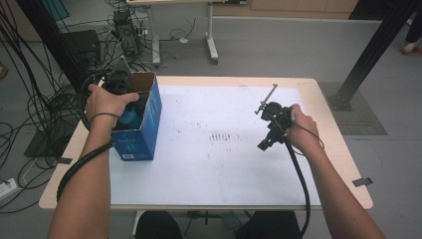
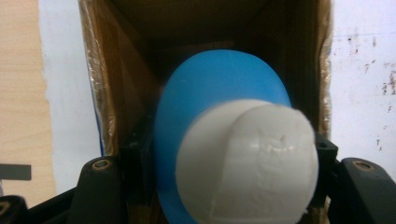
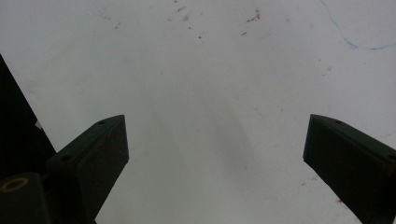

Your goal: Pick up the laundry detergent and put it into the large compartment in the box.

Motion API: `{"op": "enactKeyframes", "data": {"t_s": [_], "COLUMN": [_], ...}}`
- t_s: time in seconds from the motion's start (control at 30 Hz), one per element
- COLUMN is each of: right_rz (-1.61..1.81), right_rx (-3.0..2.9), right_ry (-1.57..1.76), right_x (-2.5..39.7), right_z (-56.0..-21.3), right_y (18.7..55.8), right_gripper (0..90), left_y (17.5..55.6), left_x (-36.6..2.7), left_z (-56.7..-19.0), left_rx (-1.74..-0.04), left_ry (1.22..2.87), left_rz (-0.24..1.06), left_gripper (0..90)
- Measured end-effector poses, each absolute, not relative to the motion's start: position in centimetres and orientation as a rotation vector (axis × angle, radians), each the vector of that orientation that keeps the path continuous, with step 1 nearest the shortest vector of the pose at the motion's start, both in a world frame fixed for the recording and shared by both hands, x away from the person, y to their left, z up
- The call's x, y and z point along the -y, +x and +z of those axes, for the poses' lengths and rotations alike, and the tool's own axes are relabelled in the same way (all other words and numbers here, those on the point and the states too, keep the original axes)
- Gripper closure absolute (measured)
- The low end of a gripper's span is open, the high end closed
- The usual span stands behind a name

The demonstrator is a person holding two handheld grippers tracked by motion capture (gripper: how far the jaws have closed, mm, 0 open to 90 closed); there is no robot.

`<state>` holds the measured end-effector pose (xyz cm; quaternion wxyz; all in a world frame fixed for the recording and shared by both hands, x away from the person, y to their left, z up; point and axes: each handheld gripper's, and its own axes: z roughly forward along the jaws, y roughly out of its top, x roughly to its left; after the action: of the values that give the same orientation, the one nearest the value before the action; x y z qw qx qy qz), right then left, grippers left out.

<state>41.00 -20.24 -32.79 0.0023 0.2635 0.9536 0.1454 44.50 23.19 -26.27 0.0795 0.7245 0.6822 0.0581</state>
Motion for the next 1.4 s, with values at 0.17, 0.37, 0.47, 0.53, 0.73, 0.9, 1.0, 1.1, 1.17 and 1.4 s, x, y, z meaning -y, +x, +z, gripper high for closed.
{"op": "enactKeyframes", "data": {"t_s": [0.17, 0.37, 0.47, 0.53, 0.73, 0.9, 1.0, 1.1, 1.17, 1.4], "right_rz": [0.458, 0.458, 0.460, 0.452, 0.452, 0.451, 0.448, 0.449, 0.449, 0.454], "right_rx": [-2.990, -2.992, -2.994, -2.996, -2.996, -2.997, -2.993, -2.993, -2.993, -2.993], "right_ry": [0.827, 0.831, 0.828, 0.831, 0.828, 0.824, 0.823, 0.832, 0.832, 0.834], "right_x": [20.31, 20.35, 20.31, 20.26, 20.21, 20.23, 20.26, 20.31, 20.31, 20.36], "right_z": [-32.78, -32.86, -32.94, -33.05, -33.10, -33.11, -33.02, -33.01, -33.01, -33.02], "right_y": [41.05, 41.09, 41.11, 41.12, 41.12, 41.18, 41.16, 41.16, 41.16, 41.19], "right_gripper": [6.6, 6.6, 6.6, 6.6, 6.6, 6.5, 6.6, 6.6, 6.6, 6.6], "left_y": [44.51, 44.52, 44.53, 44.55, 44.54, 44.53, 44.52, 44.54, 44.54, 44.49], "left_x": [-23.32, -23.32, -23.32, -23.31, -23.34, -23.26, -23.24, -23.27, -23.26, -23.28], "left_z": [-26.80, -26.91, -26.97, -26.97, -26.99, -26.98, -27.00, -26.98, -27.00, -27.02], "left_rx": [-2.046, -2.044, -2.046, -2.047, -2.048, -2.048, -2.051, -2.052, -2.053, -2.053], "left_ry": [2.178, 2.175, 2.174, 2.173, 2.175, 2.178, 2.174, 2.175, 2.173, 2.166], "left_rz": [0.162, 0.165, 0.166, 0.165, 0.159, 0.159, 0.159, 0.157, 0.156, 0.160], "left_gripper": [37.6, 37.6, 37.6, 37.6, 37.5, 37.5, 37.5, 37.5, 37.5, 37.5]}}
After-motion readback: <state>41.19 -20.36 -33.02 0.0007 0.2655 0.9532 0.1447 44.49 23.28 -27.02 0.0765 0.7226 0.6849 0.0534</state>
